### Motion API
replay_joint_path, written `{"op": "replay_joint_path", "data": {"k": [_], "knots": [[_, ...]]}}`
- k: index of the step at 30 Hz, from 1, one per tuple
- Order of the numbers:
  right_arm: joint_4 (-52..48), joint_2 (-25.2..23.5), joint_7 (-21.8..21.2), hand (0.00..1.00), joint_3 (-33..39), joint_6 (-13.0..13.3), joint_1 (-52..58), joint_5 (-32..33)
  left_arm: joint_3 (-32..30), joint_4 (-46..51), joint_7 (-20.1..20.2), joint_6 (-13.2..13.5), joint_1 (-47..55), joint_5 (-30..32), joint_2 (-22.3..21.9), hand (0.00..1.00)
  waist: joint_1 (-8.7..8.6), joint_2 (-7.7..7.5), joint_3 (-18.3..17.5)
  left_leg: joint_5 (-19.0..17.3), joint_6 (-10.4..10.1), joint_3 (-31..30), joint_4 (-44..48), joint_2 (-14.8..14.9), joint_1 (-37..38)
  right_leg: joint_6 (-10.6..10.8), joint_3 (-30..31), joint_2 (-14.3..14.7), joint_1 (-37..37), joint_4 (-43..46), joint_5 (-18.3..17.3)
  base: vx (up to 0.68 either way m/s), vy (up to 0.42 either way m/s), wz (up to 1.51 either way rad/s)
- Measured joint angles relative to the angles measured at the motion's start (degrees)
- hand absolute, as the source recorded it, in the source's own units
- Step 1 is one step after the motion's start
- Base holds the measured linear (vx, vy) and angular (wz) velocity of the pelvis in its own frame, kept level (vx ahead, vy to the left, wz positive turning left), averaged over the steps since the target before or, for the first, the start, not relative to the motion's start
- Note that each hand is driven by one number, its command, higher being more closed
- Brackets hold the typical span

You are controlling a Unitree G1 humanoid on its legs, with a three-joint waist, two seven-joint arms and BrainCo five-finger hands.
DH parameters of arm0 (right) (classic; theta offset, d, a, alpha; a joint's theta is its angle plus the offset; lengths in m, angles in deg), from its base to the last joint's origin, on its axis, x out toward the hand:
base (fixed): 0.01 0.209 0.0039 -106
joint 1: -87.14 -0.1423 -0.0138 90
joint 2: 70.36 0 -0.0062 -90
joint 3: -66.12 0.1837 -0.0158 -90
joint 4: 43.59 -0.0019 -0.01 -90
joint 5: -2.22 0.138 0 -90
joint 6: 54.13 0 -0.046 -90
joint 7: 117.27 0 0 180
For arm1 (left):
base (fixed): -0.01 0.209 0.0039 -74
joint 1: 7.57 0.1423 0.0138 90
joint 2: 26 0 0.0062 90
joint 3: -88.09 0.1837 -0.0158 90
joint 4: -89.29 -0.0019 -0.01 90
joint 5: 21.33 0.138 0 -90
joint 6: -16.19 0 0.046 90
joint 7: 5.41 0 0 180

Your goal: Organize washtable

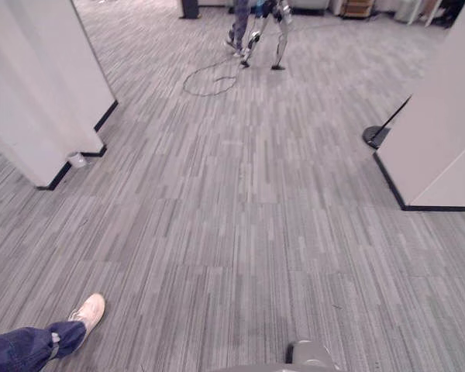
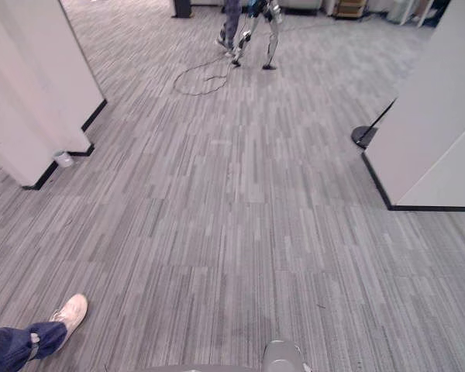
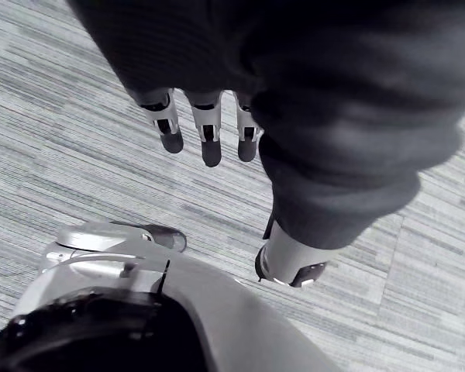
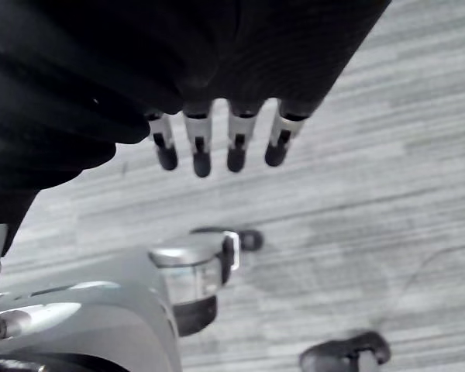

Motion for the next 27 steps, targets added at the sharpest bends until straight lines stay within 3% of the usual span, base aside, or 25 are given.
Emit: {"op": "replay_joint_path", "data": {"k": [2,3,4,5,6,7,8,9,10,11,12,13,14,15,16,17,19,20,21,22,23,24,25,26,27], "knots": [[0.0,-0.2,0.0,0.0,0.8,0.0,0.4,0.1,-1.2,-0.1,0.0,-0.1,-0.3,0.2,-0.1,0.0,-0.02,-0.05,0.2,-2.0,0.3,0.7,0.0,-0.1,1.3,0.0,-1.4,0.0,-1.9,-8.0,2.5,0.09,0.043,-0.18],[-0.8,-0.9,0.1,0.0,1.1,0.0,1.3,0.1,-4.4,0.2,0.0,-0.1,-0.6,0.3,-0.5,0.0,0.08,-0.41,0.6,-3.5,0.3,1.0,0.0,-0.4,2.5,-0.8,-4.3,-0.4,-2.5,-14.3,4.7,0.25,-0.037,-0.07],[-2.0,-1.7,0.1,0.0,1.0,-0.2,3.1,0.1,-9.1,1.2,0.0,-0.1,-0.5,0.3,-1.3,0.0,0.08,-0.83,1.0,-5.2,0.3,1.2,-0.1,-0.6,4.0,-1.3,-7.3,-1.0,-3.6,-14.9,4.8,0.29,-0.076,0.02],[-2.2,-1.9,0.1,0.0,0.4,-0.2,3.9,-0.1,-11.3,1.5,0.0,-0.1,-0.4,0.3,-1.8,0.0,0.06,-0.81,1.0,-6.2,0.4,1.4,-0.1,-0.5,4.7,-1.8,-7.6,-1.0,-4.5,-13.7,4.6,0.4,-0.155,0.15],[-2.4,-1.3,0.0,0.0,-2.7,-0.7,5.1,-0.8,-14.5,2.3,-0.1,-0.2,-0.4,0.1,-3.3,0.0,-0.59,0.44,0.8,-8.0,1.2,1.6,-0.6,0.9,5.9,-5.1,-6.8,-0.5,-6.7,-8.2,4.9,0.34,-0.15,0.33],[-2.5,-0.8,0.0,0.0,-4.5,-0.8,5.8,-1.7,-16.1,2.6,0.0,-0.1,-0.4,0.1,-5.2,0.0,-1.39,1.64,-0.1,-7.7,1.3,1.6,-0.9,2.2,6.7,-6.0,-7.0,0.3,-8.6,-3.3,3.8,0.66,-0.23,0.34],[-2.5,-1.9,-0.1,0.0,-3.2,-1.1,5.1,-3.2,-18.3,2.7,0.2,0.2,-1.0,-0.2,-6.2,0.0,-0.72,2.66,0.2,-5.4,-1.8,4.7,5.9,3.6,5.6,-6.9,-6.0,0.5,-8.6,0.8,4.5,0.61,-0.212,0.26],[-2.3,-2.0,-0.1,0.0,-2.2,-1.3,4.9,-4.1,-18.1,2.6,0.3,0.1,-1.1,-0.2,-6.4,0.0,-0.77,2.74,0.3,-4.2,-3.5,5.1,10.7,4.7,3.9,-7.9,-6.6,0.9,-7.7,1.1,3.4,0.64,-0.249,0.12],[-2.0,-2.1,-0.2,0.0,-0.4,-1.6,4.7,-4.9,-17.7,2.6,0.3,0.2,-1.2,-0.2,-6.5,0.0,-0.82,3.16,0.3,-2.8,-3.4,5.0,16.7,5.9,1.8,-7.9,-7.0,1.5,-6.2,1.2,2.2,0.51,-0.301,0.08],[-1.4,-1.8,-0.1,0.0,1.4,-2.0,4.6,-5.3,-15.4,2.6,0.9,0.2,-1.3,-0.7,-5.6,0.0,0.14,2.94,0.5,3.7,-3.1,5.1,31.0,7.5,-3.0,-8.6,-6.3,2.4,-2.9,1.1,-1.1,0.64,-0.348,-0.24],[-0.3,-1.0,0.1,0.0,-0.8,-2.2,4.1,-5.5,-11.4,2.4,1.4,0.2,-0.9,-0.8,-4.5,0.0,1.58,2.88,0.7,7.1,-3.5,5.3,46.2,9.8,-7.9,-9.0,-5.0,4.0,1.0,0.1,-3.5,0.77,-0.363,-0.52],[0.9,-0.2,0.2,0.0,-2.8,-2.2,3.5,-5.7,-10.0,2.4,1.7,0.1,-0.7,-0.7,-3.7,0.0,2.12,2.54,1.0,6.8,-3.1,5.5,56.0,11.0,-11.5,-9.6,-3.9,5.4,4.6,-1.0,-4.9,0.76,-0.268,-0.73],[1.5,0.2,0.1,0.0,-5.2,-2.4,2.9,-5.6,-8.9,2.6,1.5,0.3,-0.8,-0.7,-2.8,0.0,2.93,1.19,2.0,6.5,-2.7,5.3,64.2,10.8,-15.1,-10.2,-2.5,6.2,10.1,-3.2,-6.3,0.62,-0.188,-0.6],[1.8,0.4,0.1,0.0,-6.4,-2.4,2.4,-5.6,-8.0,2.7,1.6,0.3,-0.7,-0.7,-2.3,0.0,3.43,0.33,2.5,6.4,-2.8,5.5,66.1,10.3,-16.7,-10.5,-1.8,6.3,13.0,-4.7,-6.6,0.57,-0.125,-0.66],[2.3,0.7,0.1,0.0,-7.7,-2.5,0.3,-5.5,-6.5,3.3,1.6,0.1,-0.5,-1.1,-1.3,0.0,3.99,-1.23,3.4,5.6,-4.0,6.7,67.0,9.7,-20.4,-10.3,-0.4,6.8,18.1,-8.3,-6.7,0.44,-0.073,-0.57],[2.3,0.8,0.1,0.0,-7.7,-2.4,-1.0,-5.3,-5.9,3.6,1.6,0.1,-0.4,-1.5,-1.1,0.0,4.31,-1.57,3.6,5.0,-4.5,7.0,66.2,9.7,-22.8,-9.5,0.3,7.2,20.3,-10.3,-6.1,0.53,-0.064,-0.67],[2.2,1.1,0.2,0.0,-8.3,-3.1,-4.0,-6.3,-2.6,5.0,1.6,0.2,-0.5,-2.5,-0.5,0.0,6.59,-1.74,3.7,3.5,-4.3,6.4,50.8,8.8,-31.0,-8.4,2.2,9.0,28.3,-17.9,-5.8,0.54,0.003,-0.5],[2.9,1.2,0.1,0.0,-9.0,-3.7,-4.2,-6.9,-2.2,5.3,1.6,0.2,-0.5,-2.5,-0.4,0.0,6.9,-1.8,3.7,3.6,-4.5,5.9,43.5,7.9,-32.0,-7.8,2.3,9.1,30.0,-19.2,-6.2,0.57,0.096,-0.23],[3.0,1.5,0.0,0.0,-9.9,-4.5,-4.2,-6.9,-2.0,5.7,1.6,0.1,0.1,-2.5,-0.5,0.0,6.88,-1.61,3.8,5.6,-6.4,4.1,26.4,6.0,-33.3,-6.9,2.9,9.2,32.4,-21.0,-7.4,0.57,0.171,-0.37],[3.0,2.2,0.0,0.0,-13.2,-4.5,-4.3,-7.0,-2.0,5.9,1.6,0.1,0.9,-2.5,-0.8,0.0,7.46,-0.89,3.8,10.6,-9.0,2.3,16.8,6.3,-35.7,-6.4,4.6,9.4,33.8,-22.3,-8.7,0.69,0.274,-0.56],[3.0,2.5,0.0,0.0,-14.2,-4.5,-4.3,-7.0,-1.9,5.9,1.5,0.0,1.4,-2.5,-1.3,0.0,7.77,-0.65,3.8,11.4,-9.7,1.6,15.6,6.9,-36.7,-5.7,5.7,9.3,34.3,-22.8,-9.3,0.59,0.289,-0.88],[3.3,2.4,0.0,0.0,-14.8,-4.4,-4.3,-7.0,-2.7,5.7,1.6,-0.4,2.5,-2.5,-1.5,0.0,8.29,-1.0,3.7,17.3,-7.5,1.7,18.0,5.8,-37.6,-4.0,7.5,7.4,36.4,-23.4,-10.3,0.82,0.433,-0.73],[4.7,2.0,0.4,0.0,-13.6,-4.3,-5.0,-6.9,-2.9,4.9,1.4,-0.4,2.6,-2.3,-1.0,0.0,8.56,-2.02,4.0,17.6,-3.4,1.6,21.6,4.8,-37.1,-3.2,9.0,5.4,36.7,-21.7,-9.9,0.58,0.309,-0.66],[5.6,2.3,0.2,0.0,-13.1,-4.3,-5.6,-6.9,-3.5,4.6,1.5,-0.5,2.2,-2.3,-1.1,0.0,8.79,-1.8,4.3,15.7,-1.8,2.3,24.9,5.3,-37.2,-2.1,10.2,4.8,36.1,-19.2,-9.0,0.86,0.494,-0.72],[5.6,2.3,0.0,0.0,-12.9,-4.4,-5.2,-7.1,-4.5,4.6,1.5,-0.6,2.4,-2.1,-1.7,0.0,10.1,-1.18,4.4,12.8,-2.0,3.8,32.9,7.0,-37.0,-3.1,13.5,4.4,35.4,-14.0,-6.0,0.59,0.453,-0.76]]}}
